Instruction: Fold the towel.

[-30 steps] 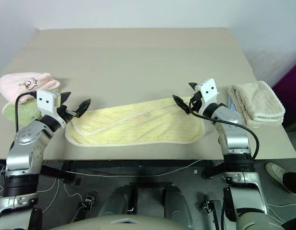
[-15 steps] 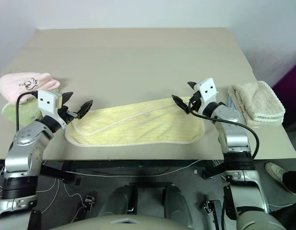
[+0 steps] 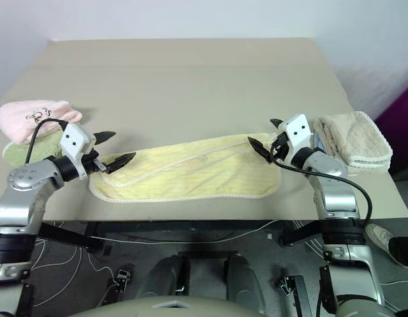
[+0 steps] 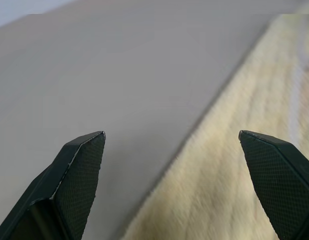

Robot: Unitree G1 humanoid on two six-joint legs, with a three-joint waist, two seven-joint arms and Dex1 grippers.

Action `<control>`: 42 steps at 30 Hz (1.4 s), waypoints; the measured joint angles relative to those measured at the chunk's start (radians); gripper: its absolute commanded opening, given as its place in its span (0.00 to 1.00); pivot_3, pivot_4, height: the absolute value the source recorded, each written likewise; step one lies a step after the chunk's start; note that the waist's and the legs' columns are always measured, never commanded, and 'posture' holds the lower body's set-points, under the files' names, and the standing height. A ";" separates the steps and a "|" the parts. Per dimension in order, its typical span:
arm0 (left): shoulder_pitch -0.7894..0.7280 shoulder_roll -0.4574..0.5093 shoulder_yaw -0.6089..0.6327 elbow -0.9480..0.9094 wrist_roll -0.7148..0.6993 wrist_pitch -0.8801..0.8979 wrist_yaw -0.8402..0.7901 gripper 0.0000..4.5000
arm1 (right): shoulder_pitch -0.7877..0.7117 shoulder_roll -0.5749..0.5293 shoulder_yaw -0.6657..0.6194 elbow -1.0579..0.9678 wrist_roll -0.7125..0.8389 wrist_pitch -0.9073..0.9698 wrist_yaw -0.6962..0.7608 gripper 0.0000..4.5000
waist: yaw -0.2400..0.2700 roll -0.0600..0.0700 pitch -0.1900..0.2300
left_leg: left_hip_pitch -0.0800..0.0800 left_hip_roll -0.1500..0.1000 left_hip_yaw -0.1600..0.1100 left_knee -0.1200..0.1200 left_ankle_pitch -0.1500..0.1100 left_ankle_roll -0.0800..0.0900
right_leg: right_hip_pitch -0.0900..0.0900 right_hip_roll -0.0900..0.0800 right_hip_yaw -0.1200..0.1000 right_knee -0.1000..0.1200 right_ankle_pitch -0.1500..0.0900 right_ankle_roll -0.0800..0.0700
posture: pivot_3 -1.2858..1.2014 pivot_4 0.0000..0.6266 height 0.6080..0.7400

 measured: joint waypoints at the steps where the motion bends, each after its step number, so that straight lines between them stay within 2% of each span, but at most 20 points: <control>1: 0.007 0.029 -0.016 -0.003 0.012 -0.009 -0.035 1.00 | 0.004 0.000 0.000 -0.006 0.000 0.003 -0.001 0.99 | 0.000 0.000 0.000 | 0.000 0.000 0.000 0.000 0.000 0.000 | 0.000 0.000 0.000 0.000 0.000 0.000 | 0.52 0.24 1.00; 9: -0.019 0.239 -0.100 -0.011 0.073 -0.066 -0.255 1.00 | 0.006 -0.001 0.001 -0.017 0.000 0.022 -0.005 0.99 | 0.001 0.001 0.001 | 0.000 0.000 0.000 -0.001 0.000 0.000 | 0.000 -0.001 0.000 0.000 0.000 0.000 | 0.52 0.24 1.00; 18: -0.027 0.333 -0.120 -0.082 0.107 -0.066 -0.344 1.00 | -0.038 -0.004 0.026 -0.010 0.000 0.059 0.049 0.99 | -0.003 0.003 0.002 | 0.000 0.001 0.001 -0.001 -0.001 0.001 | 0.000 0.001 0.000 0.000 0.000 0.000 | 0.52 0.24 1.00; 32: 0.044 0.380 -0.174 -0.124 0.225 -0.048 -0.337 1.00 | -0.075 -0.041 0.051 0.009 -0.002 0.101 0.110 0.99 | -0.001 0.003 0.002 | 0.000 0.001 0.001 0.000 -0.001 0.002 | 0.000 0.002 0.000 0.000 0.000 0.000 | 0.52 0.24 1.00; 42: -0.018 0.321 -0.196 -0.122 0.244 -0.024 -0.314 1.00 | -0.102 -0.040 0.068 0.011 -0.003 0.105 0.117 0.99 | -0.001 0.003 0.002 | 0.000 0.000 0.001 0.001 -0.001 0.002 | 0.000 0.002 0.000 0.000 0.000 0.000 | 0.52 0.24 1.00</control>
